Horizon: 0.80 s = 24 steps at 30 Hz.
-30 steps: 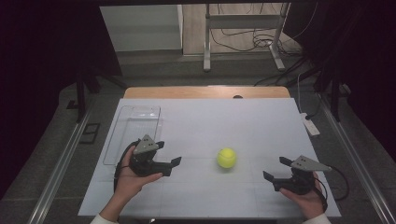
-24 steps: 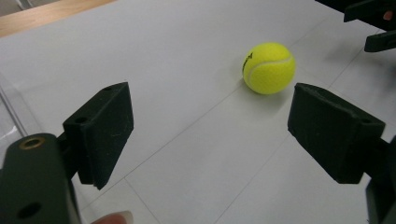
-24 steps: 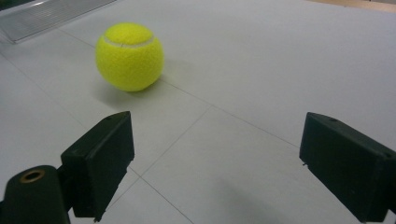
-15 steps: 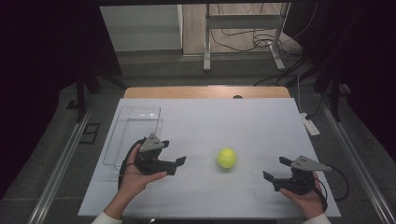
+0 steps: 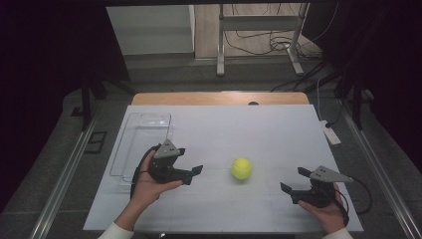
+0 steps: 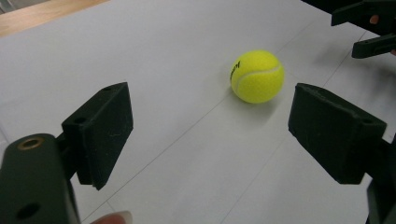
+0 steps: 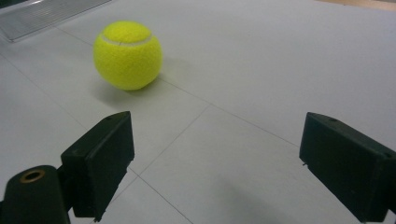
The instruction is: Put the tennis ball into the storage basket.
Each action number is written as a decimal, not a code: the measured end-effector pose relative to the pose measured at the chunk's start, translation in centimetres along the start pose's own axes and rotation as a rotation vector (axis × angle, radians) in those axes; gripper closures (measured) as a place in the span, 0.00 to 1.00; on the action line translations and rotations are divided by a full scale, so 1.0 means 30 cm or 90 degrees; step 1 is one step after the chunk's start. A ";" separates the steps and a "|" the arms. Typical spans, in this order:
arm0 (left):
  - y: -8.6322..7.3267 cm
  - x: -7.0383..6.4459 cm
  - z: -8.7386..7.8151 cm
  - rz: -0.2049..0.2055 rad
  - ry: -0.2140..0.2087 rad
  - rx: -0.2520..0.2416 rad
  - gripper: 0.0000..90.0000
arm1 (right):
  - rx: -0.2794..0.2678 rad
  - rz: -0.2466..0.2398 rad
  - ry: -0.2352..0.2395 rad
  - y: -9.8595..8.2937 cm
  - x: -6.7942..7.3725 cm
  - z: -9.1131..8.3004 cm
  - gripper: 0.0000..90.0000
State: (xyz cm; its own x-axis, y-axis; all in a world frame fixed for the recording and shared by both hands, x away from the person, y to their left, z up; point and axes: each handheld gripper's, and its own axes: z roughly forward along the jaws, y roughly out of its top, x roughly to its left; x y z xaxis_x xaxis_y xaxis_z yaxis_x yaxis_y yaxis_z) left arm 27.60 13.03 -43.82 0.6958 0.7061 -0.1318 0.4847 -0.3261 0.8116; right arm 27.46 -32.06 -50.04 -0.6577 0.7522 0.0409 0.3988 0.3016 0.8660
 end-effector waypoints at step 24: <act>0.053 -0.019 0.059 0.015 -0.032 0.016 0.16 | 0.002 -0.002 -0.003 0.000 -0.001 0.001 0.12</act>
State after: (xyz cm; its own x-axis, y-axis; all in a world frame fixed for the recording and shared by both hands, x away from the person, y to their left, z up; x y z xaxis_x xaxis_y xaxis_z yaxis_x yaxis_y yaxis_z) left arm 28.91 11.00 -43.45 0.7331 0.6653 -0.1416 0.4804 -0.3590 0.8002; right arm 27.51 -32.06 -50.07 -0.6559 0.7540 0.0359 0.3983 0.3053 0.8649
